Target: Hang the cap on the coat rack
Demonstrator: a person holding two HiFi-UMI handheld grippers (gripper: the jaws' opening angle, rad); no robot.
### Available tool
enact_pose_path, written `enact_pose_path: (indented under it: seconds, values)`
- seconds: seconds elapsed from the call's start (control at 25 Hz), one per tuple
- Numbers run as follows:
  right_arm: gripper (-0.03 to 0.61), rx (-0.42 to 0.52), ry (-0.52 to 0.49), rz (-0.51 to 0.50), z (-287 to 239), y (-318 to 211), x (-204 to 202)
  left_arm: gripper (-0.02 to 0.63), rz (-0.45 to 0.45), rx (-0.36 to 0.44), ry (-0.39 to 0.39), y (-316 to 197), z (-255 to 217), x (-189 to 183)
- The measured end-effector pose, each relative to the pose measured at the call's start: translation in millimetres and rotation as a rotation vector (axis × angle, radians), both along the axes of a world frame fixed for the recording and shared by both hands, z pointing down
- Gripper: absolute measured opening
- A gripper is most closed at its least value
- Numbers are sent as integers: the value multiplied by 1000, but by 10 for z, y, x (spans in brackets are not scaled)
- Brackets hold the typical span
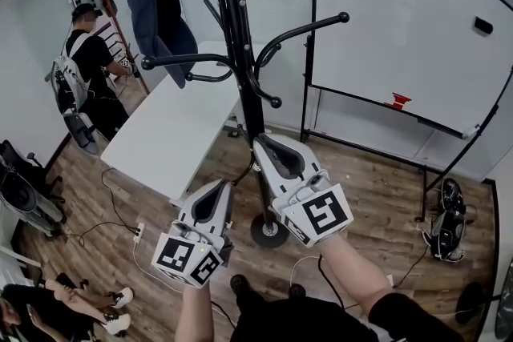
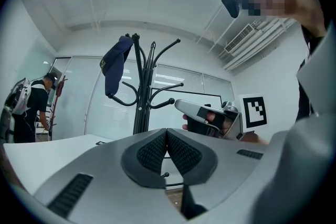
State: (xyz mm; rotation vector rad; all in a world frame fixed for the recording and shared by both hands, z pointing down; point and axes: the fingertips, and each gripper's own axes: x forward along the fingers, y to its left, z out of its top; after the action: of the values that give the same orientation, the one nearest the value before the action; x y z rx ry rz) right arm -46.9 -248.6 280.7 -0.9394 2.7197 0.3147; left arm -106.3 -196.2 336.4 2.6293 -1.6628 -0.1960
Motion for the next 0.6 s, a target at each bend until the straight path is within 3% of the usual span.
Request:
enact_pose_path:
  seconds: [0.6]
  values:
    - [33, -61, 71, -91, 344, 309, 682, 15, 16, -42, 31, 44, 229, 712]
